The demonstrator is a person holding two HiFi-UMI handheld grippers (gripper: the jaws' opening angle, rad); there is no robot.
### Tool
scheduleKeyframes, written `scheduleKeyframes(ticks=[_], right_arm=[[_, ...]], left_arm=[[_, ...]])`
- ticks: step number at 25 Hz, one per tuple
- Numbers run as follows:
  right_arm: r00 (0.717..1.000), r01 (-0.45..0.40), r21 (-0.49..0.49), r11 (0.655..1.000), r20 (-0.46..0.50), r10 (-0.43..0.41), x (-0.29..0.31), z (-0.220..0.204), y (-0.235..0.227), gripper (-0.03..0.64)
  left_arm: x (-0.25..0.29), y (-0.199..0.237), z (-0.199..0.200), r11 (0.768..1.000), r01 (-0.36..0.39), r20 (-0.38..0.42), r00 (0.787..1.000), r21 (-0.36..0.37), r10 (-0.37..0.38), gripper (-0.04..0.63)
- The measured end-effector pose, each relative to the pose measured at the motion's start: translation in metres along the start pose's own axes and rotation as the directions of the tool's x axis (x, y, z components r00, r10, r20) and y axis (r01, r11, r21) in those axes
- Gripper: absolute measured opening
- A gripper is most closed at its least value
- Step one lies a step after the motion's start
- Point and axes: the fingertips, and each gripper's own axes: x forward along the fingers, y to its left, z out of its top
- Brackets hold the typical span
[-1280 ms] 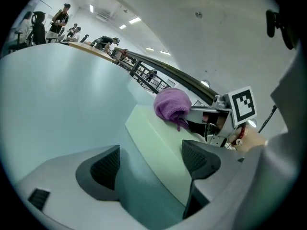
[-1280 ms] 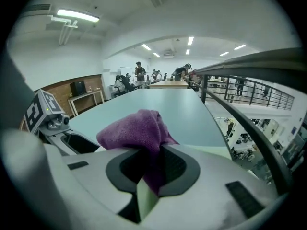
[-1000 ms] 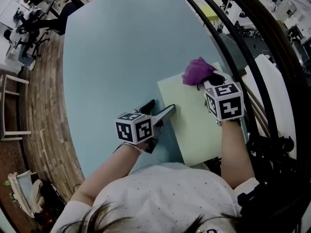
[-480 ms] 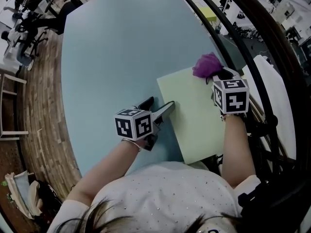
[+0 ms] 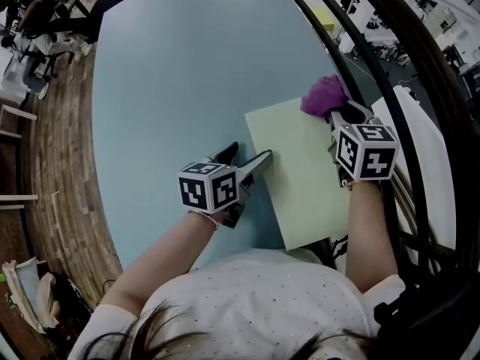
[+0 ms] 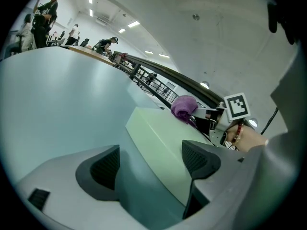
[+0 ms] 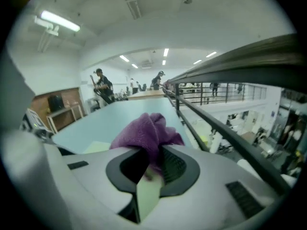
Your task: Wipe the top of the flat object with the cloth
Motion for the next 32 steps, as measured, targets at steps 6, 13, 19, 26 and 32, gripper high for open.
scheduleKeyframes(ticks=[6,13,19,26,32], right_arm=[[0.906,-0.422,0.086,0.903,-0.006,0.423,-0.019,-0.015,0.138,0.051],[0.889,-0.443,0.002,0.897,-0.13,0.439,-0.013,-0.038,0.173,0.051],[0.936,-0.295,-0.232,0.927,-0.267,0.23,-0.008,-0.05,0.136,0.051],[0.969,-0.125,-0.244,0.962,-0.238,0.065,-0.016,-0.045,0.068,0.051],[0.975,0.05,-0.194,0.98,-0.204,-0.09,-0.036,-0.044,0.002,0.051]], left_arm=[[0.002,0.001,-0.001,1.0,0.016,-0.031,0.999,-0.025,-0.017,0.402],[0.001,0.002,0.001,1.0,0.001,-0.004,1.0,0.001,-0.001,0.402],[0.0,0.0,0.005,1.0,0.004,-0.014,1.0,-0.006,-0.004,0.402],[-0.003,0.007,0.011,1.0,0.007,-0.007,1.0,-0.001,-0.007,0.402],[-0.006,0.007,0.015,1.0,0.01,-0.005,1.0,-0.001,-0.01,0.402]])
